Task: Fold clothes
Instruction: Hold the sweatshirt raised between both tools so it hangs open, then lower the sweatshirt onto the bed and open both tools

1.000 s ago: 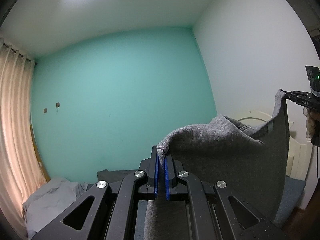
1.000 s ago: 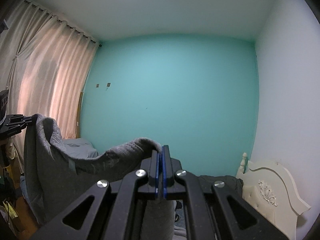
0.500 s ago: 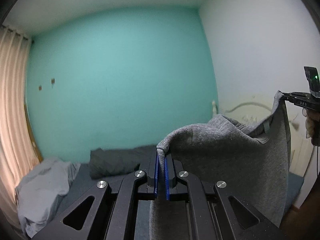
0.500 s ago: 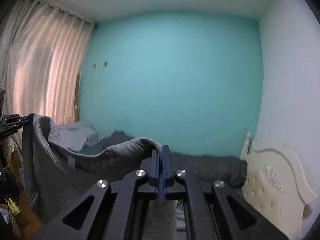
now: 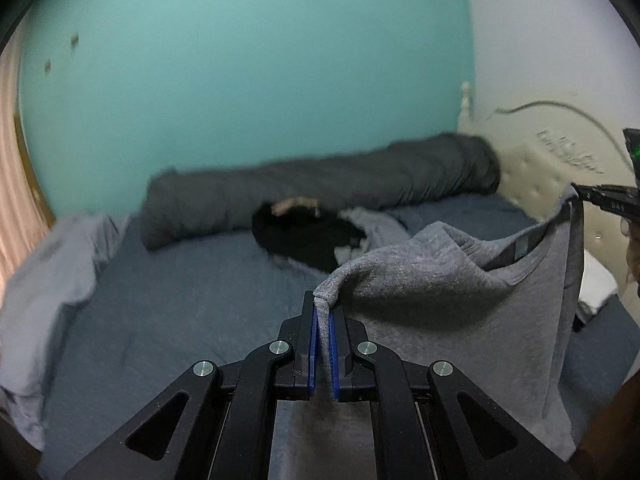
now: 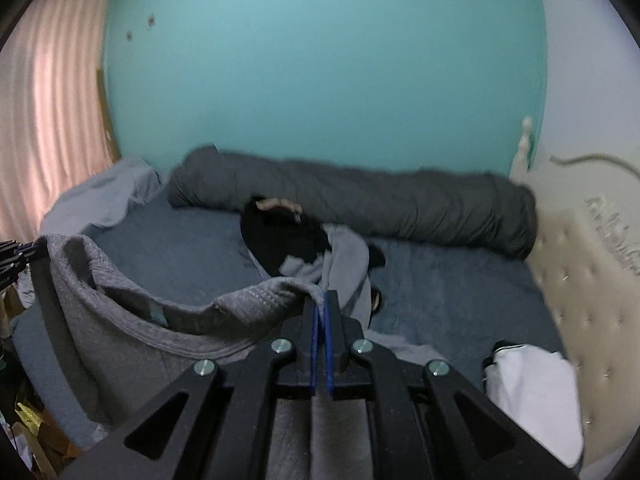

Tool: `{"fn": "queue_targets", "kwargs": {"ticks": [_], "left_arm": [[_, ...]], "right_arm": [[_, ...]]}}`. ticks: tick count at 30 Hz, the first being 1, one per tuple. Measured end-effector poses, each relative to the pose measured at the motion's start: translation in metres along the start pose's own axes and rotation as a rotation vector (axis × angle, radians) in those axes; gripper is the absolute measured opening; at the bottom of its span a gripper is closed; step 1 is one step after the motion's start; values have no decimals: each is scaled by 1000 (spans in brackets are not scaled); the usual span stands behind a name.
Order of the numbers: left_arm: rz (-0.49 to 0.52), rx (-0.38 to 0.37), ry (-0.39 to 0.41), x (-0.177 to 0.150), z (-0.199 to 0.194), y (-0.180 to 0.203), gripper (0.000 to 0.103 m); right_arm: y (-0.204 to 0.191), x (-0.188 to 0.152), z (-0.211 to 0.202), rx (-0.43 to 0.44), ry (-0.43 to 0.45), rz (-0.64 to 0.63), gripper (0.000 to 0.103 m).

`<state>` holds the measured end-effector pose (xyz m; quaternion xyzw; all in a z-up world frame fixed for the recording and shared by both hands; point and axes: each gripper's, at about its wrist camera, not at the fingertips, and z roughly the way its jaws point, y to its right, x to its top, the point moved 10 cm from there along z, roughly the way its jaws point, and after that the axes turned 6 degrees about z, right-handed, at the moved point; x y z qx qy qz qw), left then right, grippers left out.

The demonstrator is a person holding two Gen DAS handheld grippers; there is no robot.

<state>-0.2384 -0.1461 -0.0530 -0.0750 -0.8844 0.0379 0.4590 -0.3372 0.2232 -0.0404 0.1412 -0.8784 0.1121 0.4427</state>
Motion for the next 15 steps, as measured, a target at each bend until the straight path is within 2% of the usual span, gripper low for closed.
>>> {"fn": "queue_targets", "kwargs": {"ticks": [4, 7, 11, 15], "left_arm": [[-48, -15, -89, -22, 98, -7, 5], [-67, -21, -141, -37, 157, -16, 5], [-81, -25, -201, -57, 214, -24, 5], [-87, -25, -256, -79, 274, -27, 5]], "right_arm": [[12, -11, 90, -19, -70, 33, 2], [25, -25, 151, -32, -124, 51, 2], [41, -47, 221, -44, -180, 67, 2], [53, -68, 274, -52, -229, 76, 2]]}}
